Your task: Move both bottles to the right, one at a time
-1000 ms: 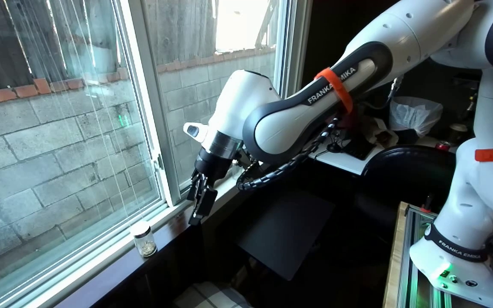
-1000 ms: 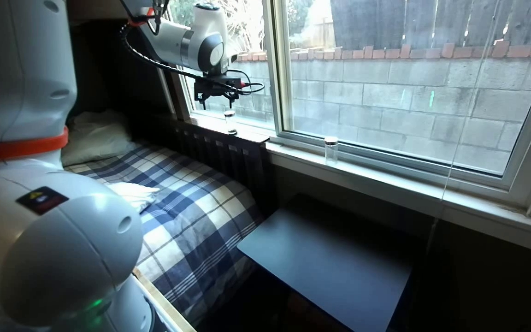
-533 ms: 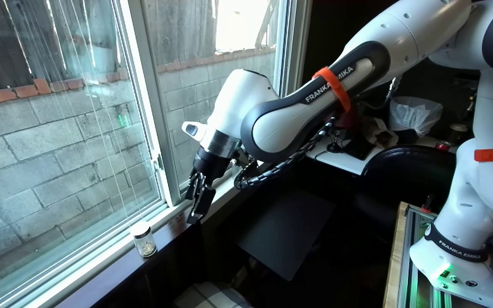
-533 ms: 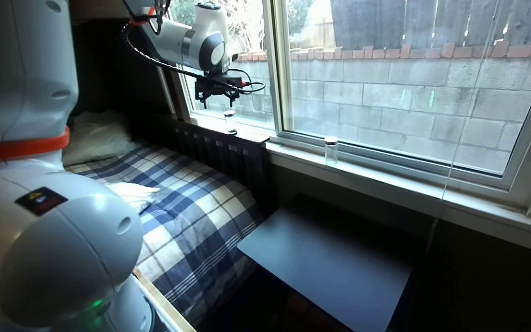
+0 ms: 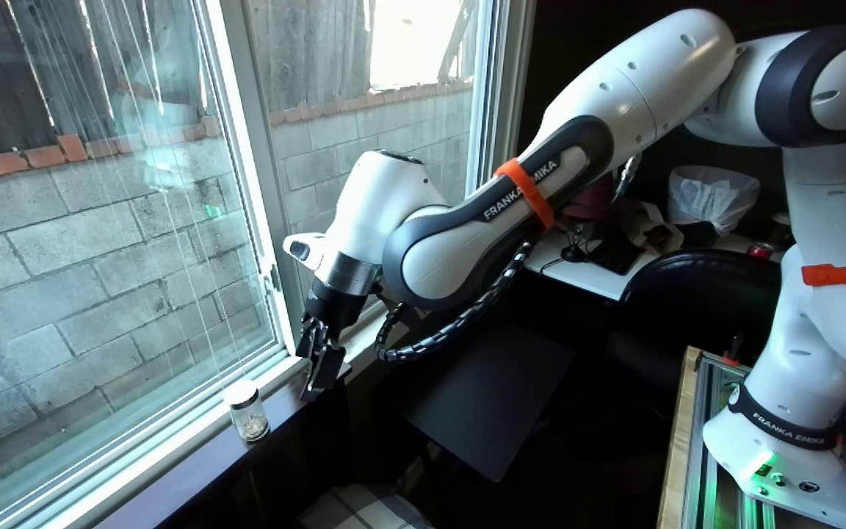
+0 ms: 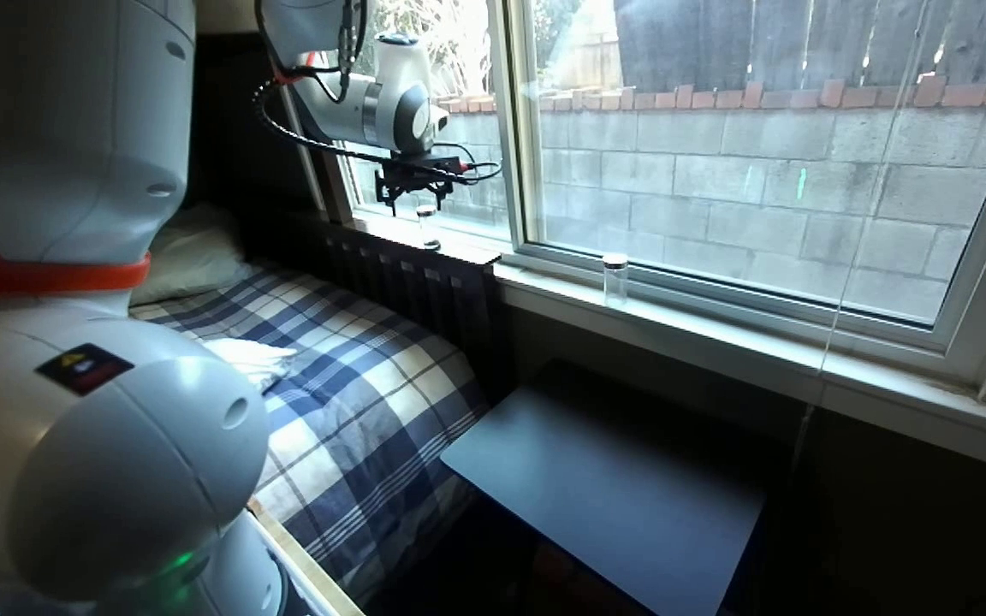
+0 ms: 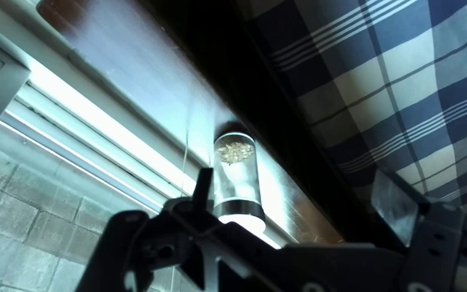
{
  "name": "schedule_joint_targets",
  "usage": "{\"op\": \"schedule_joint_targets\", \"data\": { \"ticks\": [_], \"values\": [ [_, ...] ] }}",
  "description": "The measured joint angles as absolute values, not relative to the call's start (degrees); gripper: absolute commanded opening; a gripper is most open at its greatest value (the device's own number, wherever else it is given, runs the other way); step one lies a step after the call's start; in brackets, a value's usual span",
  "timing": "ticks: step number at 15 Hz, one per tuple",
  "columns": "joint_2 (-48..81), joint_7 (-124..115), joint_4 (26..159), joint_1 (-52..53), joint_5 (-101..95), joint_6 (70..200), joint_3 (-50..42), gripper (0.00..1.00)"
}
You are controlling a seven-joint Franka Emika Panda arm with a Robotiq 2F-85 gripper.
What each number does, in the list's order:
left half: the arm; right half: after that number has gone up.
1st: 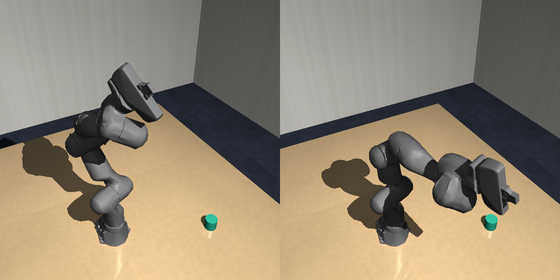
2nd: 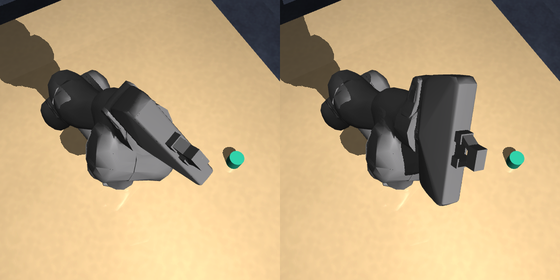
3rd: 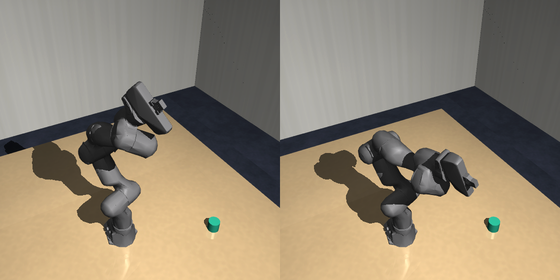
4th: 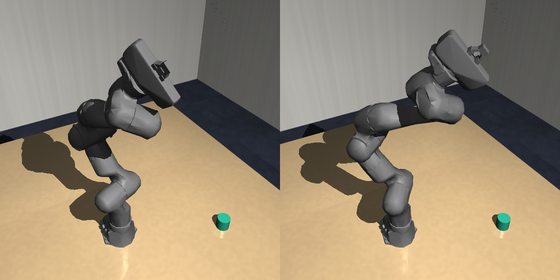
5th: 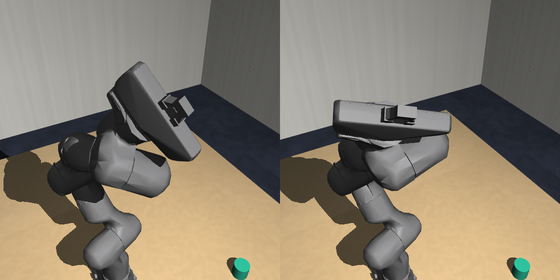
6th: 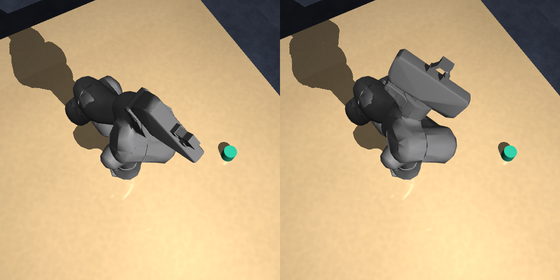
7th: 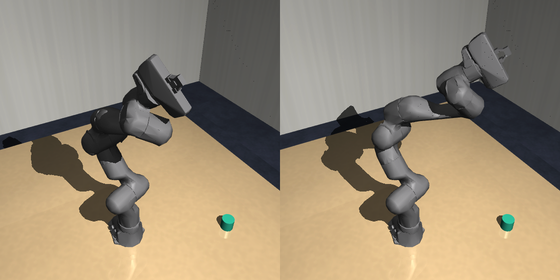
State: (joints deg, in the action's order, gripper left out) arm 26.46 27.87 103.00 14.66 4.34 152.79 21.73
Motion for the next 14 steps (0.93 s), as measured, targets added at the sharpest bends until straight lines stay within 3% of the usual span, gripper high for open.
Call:
{"op": "schedule_joint_targets", "data": {
  "ticks": [9, 11, 14],
  "values": [
    [36.32, 26.82, 91.27, 16.52, 1.60, 152.80, 21.55, 1.00],
    [38.04, 26.14, 89.04, 17.05, 1.57, 152.80, 21.55, 0.90],
    [40.21, 25.42, 86.34, 17.81, 1.52, 152.80, 21.55, 0.86]
  ]
}}
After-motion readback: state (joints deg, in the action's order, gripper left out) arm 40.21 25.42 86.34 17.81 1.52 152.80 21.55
